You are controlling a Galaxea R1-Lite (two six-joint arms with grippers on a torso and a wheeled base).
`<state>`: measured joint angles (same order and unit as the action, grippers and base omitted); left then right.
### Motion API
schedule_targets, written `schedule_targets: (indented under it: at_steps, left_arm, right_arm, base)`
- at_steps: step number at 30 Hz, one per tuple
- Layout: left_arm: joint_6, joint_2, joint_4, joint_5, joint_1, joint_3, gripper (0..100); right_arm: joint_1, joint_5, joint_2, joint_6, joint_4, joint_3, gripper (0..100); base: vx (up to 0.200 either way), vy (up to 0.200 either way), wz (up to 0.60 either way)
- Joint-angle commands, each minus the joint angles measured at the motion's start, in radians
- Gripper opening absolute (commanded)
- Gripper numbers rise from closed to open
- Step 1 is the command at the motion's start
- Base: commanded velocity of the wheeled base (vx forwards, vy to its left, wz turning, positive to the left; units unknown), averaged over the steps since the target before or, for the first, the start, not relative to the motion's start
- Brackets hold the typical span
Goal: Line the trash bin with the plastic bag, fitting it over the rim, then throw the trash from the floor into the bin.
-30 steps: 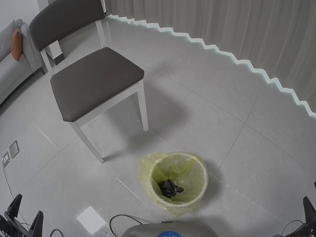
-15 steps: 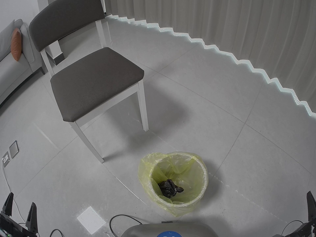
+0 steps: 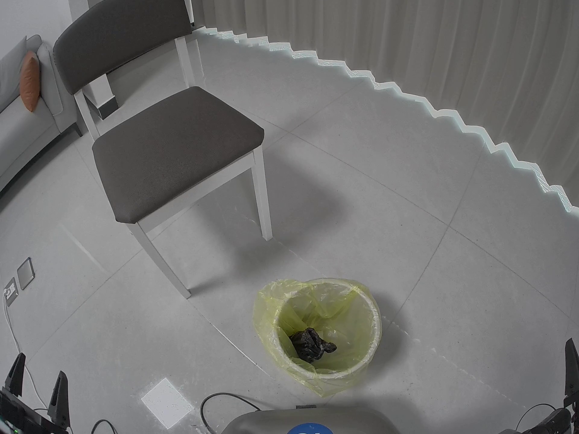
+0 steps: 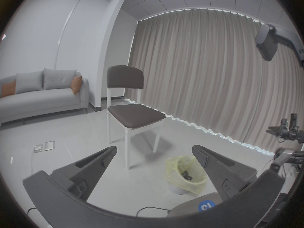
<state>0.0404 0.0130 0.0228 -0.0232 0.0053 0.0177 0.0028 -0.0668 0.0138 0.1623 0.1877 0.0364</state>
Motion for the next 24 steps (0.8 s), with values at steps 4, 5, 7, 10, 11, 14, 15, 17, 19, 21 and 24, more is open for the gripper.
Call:
schedule_targets:
  at_steps: [4, 5, 7, 10, 11, 14, 15, 17, 19, 21, 24]
  left_arm:
    - [0.004, -0.013, 0.002, -0.001, 0.001, -0.018, 100]
    - [0.004, -0.013, 0.000, -0.001, -0.001, -0.018, 100]
    - [0.004, -0.013, 0.002, -0.001, -0.001, -0.018, 100]
    - [0.004, -0.013, 0.000, -0.001, 0.001, -0.018, 100]
    - [0.004, -0.013, 0.000, -0.001, 0.001, -0.018, 100]
    - [0.004, -0.013, 0.000, -0.001, 0.001, -0.018, 100]
    - [0.004, -0.013, 0.000, -0.001, 0.001, -0.018, 100]
    - [0.006, -0.013, 0.000, -0.001, 0.001, -0.018, 100]
    - [0.006, -0.013, 0.000, -0.001, -0.001, -0.018, 100]
    - [0.006, -0.013, 0.000, -0.001, 0.001, -0.018, 100]
    - [0.006, -0.013, 0.002, -0.001, 0.001, -0.018, 100]
  right_arm:
    - [0.000, 0.053, -0.002, -0.024, 0.018, -0.036, 100]
    - [0.000, 0.058, -0.002, -0.026, 0.016, -0.036, 100]
    - [0.000, 0.062, -0.002, -0.027, 0.001, -0.036, 100]
    - [0.000, 0.073, -0.002, -0.029, -0.045, -0.036, 100]
    - [0.000, 0.081, -0.002, -0.027, -0.062, -0.036, 100]
    - [0.000, 0.091, -0.002, -0.027, -0.122, -0.036, 100]
    - [0.000, 0.091, -0.002, -0.024, -0.125, -0.036, 100]
    - [0.000, 0.091, -0.002, -0.023, -0.125, -0.036, 100]
    - [0.000, 0.090, -0.002, -0.026, -0.125, -0.036, 100]
    - [0.000, 0.090, -0.002, -0.027, -0.125, -0.036, 100]
    - [0.000, 0.088, -0.002, -0.026, -0.125, -0.036, 100]
  base:
    - [0.000, 0.000, 0.00]
    - [0.000, 0.000, 0.00]
    - [0.000, 0.000, 0.00]
    - [0.000, 0.000, 0.00]
    - [0.000, 0.000, 0.00]
    - [0.000, 0.000, 0.00]
    - [0.000, 0.000, 0.00]
    - [0.000, 0.000, 0.00]
    - [0.000, 0.000, 0.00]
    - [0.000, 0.000, 0.00]
    - [0.000, 0.000, 0.00]
